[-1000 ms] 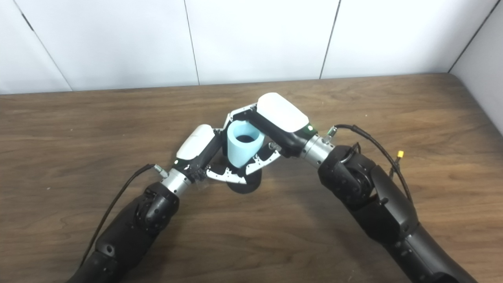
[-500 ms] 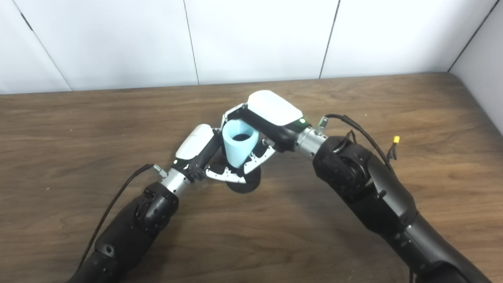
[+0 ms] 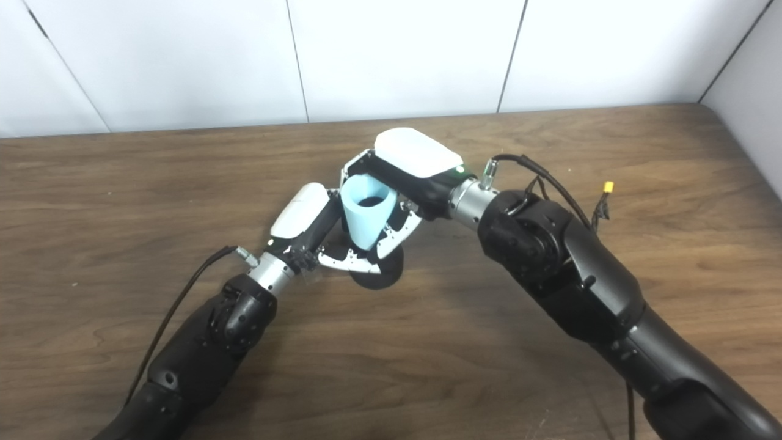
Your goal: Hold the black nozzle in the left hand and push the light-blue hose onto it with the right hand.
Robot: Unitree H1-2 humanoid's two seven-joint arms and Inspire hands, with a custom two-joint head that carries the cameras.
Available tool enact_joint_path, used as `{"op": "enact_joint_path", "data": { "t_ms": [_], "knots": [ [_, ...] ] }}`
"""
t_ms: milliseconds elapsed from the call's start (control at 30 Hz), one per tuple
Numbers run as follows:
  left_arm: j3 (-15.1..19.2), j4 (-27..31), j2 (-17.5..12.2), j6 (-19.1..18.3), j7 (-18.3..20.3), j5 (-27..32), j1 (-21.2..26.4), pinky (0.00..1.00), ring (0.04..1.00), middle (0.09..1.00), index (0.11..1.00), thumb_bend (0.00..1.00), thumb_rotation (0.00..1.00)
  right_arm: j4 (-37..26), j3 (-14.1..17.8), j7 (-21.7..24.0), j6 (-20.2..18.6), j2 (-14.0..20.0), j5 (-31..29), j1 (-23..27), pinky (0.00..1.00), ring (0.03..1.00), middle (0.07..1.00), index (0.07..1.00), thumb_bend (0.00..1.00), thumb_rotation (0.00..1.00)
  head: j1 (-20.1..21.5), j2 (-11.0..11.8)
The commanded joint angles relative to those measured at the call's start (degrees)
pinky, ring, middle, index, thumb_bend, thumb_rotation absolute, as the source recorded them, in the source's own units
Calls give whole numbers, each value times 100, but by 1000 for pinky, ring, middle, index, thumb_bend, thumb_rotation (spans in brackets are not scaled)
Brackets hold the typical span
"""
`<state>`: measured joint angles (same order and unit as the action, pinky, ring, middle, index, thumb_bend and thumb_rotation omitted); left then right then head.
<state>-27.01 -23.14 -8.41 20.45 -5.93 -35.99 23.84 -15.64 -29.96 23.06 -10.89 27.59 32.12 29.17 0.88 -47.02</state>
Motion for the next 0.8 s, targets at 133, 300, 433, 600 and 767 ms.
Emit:
{"op": "enact_joint_path", "data": {
  "t_ms": [133, 300, 433, 600, 767],
  "knots": [
    [-129, -295, -122, -235, 266, -139, -431, 354, 399, 458, 509, 503, 0, 383, -387, 559, 49, 204, 175, -748, 341, 382, 490, 496, 518, 0, 15, 2],
    [-134, -277, -136, -213, 257, -145, -430, 347, 391, 454, 511, 502, 0, 440, -289, 258, 185, 159, 179, -926, 327, 378, 488, 499, 517, 0, 19, 4],
    [-131, -258, -129, -213, 281, -157, -423, 352, 393, 455, 510, 502, 0, 472, -328, 235, 155, 122, 284, -1025, 324, 377, 477, 522, 515, 0, 12, 0],
    [-139, -246, -118, -215, 286, -180, -409, 359, 403, 458, 506, 503, 0, 486, -403, 299, 161, 116, 334, -1079, 322, 378, 479, 507, 517, 0, 4, -2],
    [-134, -270, -108, -228, 309, -162, -398, 370, 414, 466, 502, 504, 0, 497, -376, 278, 198, 118, 334, -1016, 313, 376, 478, 522, 515, 0, 5, 10]
  ]
}}
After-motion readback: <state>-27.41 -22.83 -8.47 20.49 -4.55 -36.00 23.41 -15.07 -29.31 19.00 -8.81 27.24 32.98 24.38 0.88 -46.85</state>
